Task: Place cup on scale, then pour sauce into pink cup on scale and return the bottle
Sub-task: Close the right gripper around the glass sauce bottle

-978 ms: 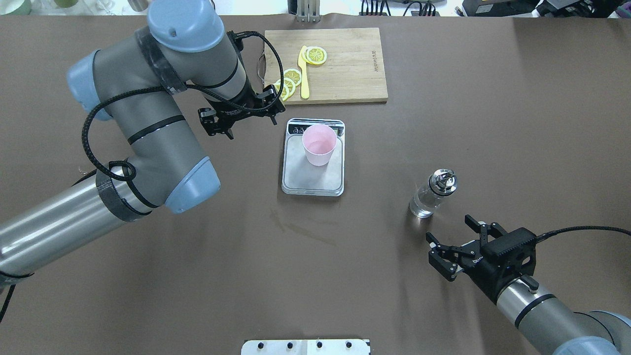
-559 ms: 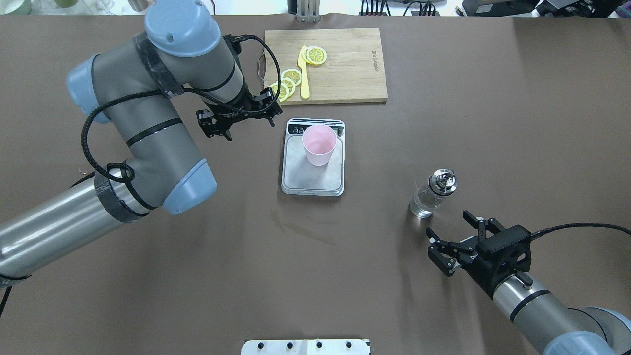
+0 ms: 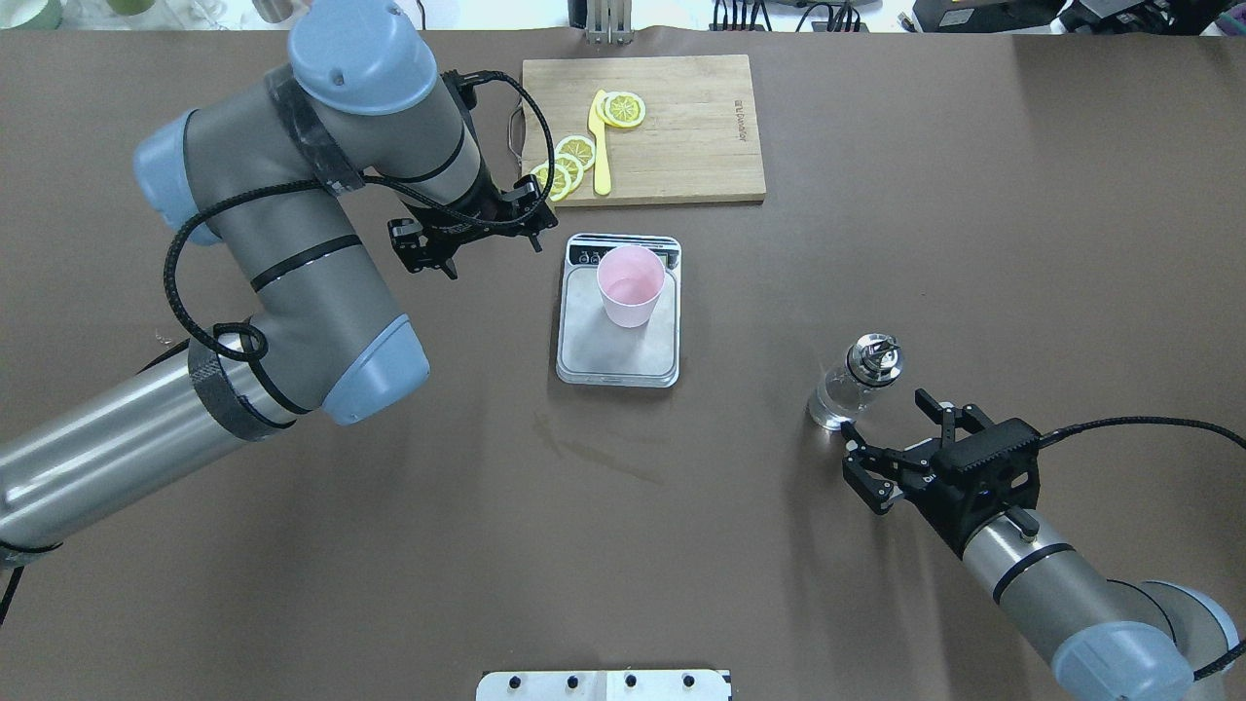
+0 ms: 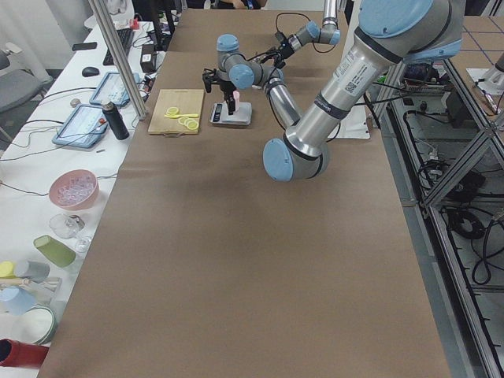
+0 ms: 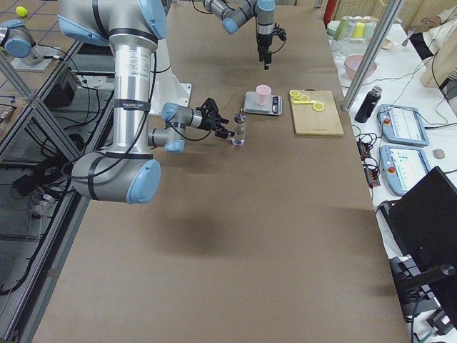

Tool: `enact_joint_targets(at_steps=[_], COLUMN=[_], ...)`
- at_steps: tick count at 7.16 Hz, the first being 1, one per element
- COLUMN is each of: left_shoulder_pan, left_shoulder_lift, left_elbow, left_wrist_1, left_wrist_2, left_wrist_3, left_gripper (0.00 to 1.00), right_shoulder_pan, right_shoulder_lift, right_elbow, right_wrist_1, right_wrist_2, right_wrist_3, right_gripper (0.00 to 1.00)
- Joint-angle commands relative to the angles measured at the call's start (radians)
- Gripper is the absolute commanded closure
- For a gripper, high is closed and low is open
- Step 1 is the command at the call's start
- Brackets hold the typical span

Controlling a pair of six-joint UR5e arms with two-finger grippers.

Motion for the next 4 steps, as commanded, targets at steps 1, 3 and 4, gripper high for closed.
enact_joint_targets(at_steps=[1,3,4], left_shoulder_pan=[-0.001,-0.001,-0.001], left_shoulder_lift=[0.000,0.000,0.000], left_elbow=[0.000,0.000,0.000], left_wrist_1=[0.000,0.000,0.000], left_wrist_2=[0.000,0.000,0.000], left_wrist_3=[0.000,0.000,0.000], left_gripper=[0.01,0.01,0.01], right_shoulder_pan=[0.028,0.036,0.036], right_shoulder_lift=[0.018,0.040,0.050], right_elbow=[-0.013,-0.030,-0.042], right_wrist_1=[0.001,0.002,0.002], right_wrist_2=[0.003,0.011,0.011], right_wrist_3=[-0.001,-0.001,-0.001], right_gripper=[0.07,0.07,0.07])
